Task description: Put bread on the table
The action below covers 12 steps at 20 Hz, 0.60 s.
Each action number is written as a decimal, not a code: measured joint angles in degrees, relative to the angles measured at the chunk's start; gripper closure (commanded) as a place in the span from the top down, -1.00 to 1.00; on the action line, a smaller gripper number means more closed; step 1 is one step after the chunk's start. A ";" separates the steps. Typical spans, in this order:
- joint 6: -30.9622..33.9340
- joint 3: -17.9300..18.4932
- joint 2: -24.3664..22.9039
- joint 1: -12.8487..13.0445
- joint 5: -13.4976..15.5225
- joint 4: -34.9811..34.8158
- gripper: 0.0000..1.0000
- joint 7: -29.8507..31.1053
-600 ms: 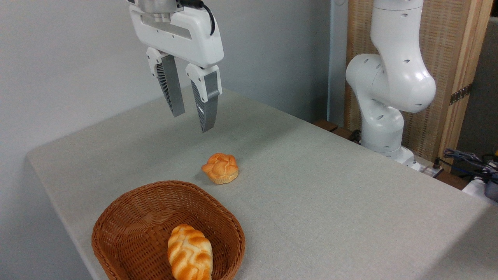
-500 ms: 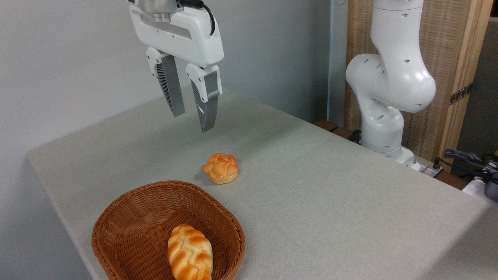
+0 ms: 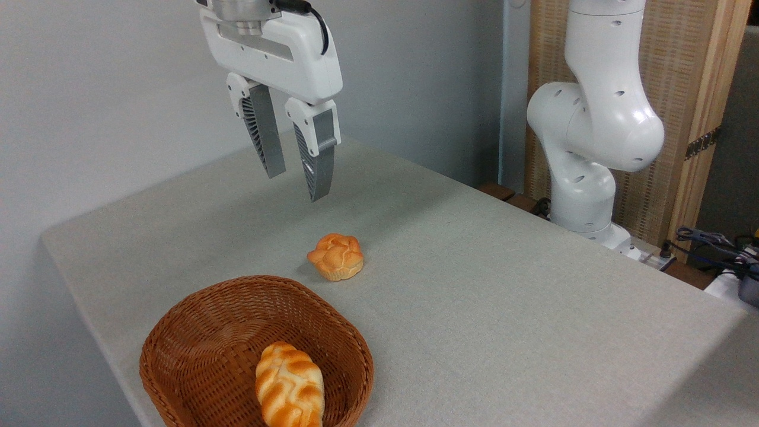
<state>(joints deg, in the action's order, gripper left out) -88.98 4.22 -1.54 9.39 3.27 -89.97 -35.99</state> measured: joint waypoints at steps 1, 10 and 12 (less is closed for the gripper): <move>0.00 0.00 0.00 -0.01 0.00 0.00 1.00 -0.18; -5.68 1.33 2.12 -0.26 -0.65 0.00 1.00 -0.36; -7.33 2.27 3.21 -0.29 -0.87 -0.02 1.00 -0.37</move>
<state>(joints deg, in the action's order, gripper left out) -96.31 6.49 1.68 9.10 2.40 -89.99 -36.36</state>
